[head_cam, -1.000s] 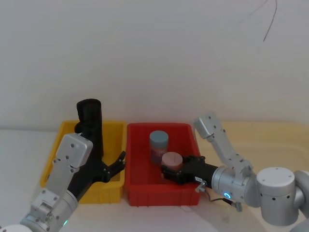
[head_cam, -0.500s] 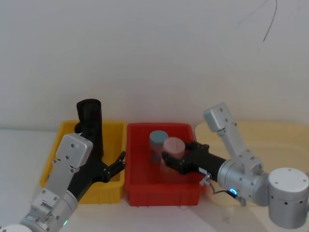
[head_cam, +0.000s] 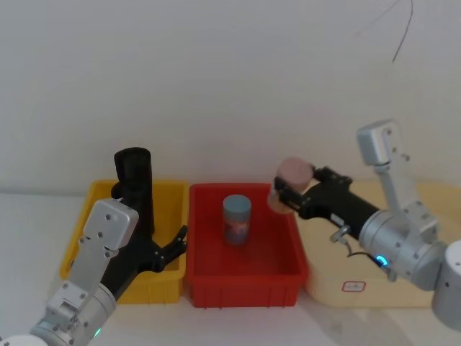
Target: Pick up the garbage bag with the one hand and transfer it to the other hand.
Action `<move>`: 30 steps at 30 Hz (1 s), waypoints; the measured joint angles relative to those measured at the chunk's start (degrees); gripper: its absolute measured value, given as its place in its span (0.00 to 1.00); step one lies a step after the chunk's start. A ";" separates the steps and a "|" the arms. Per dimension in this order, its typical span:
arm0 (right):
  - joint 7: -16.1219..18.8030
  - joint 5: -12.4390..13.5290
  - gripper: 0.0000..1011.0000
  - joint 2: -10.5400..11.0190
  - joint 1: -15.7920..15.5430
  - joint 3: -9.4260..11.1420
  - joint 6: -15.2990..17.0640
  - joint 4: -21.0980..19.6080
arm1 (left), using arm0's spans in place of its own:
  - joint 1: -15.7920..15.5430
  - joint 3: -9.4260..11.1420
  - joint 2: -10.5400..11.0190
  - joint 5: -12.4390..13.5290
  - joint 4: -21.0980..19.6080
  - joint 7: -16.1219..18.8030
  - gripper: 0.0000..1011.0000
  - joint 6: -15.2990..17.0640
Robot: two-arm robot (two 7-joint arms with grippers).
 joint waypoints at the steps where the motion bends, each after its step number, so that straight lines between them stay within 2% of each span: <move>1: -0.31 0.00 0.66 0.06 -0.05 0.20 -0.13 -0.16 | 0.00 0.00 0.00 0.00 0.00 0.00 0.99 0.00; 15: -6.33 -1.89 0.66 1.29 -0.99 4.96 -0.27 -1.77 | 0.00 0.00 0.00 0.00 0.00 0.00 0.99 0.00; 20: -8.15 -2.83 0.66 1.92 -1.55 6.28 1.68 -1.35 | 0.00 0.00 0.00 0.00 0.00 0.00 0.99 0.00; 27: -8.90 -3.20 0.66 2.48 -2.36 7.04 4.44 -0.29 | 0.00 0.00 0.00 0.00 0.00 0.00 0.99 0.00; 30: -8.96 -3.28 0.70 2.62 -2.66 7.21 5.16 0.09 | 0.00 0.00 0.00 0.00 0.00 0.00 0.99 0.00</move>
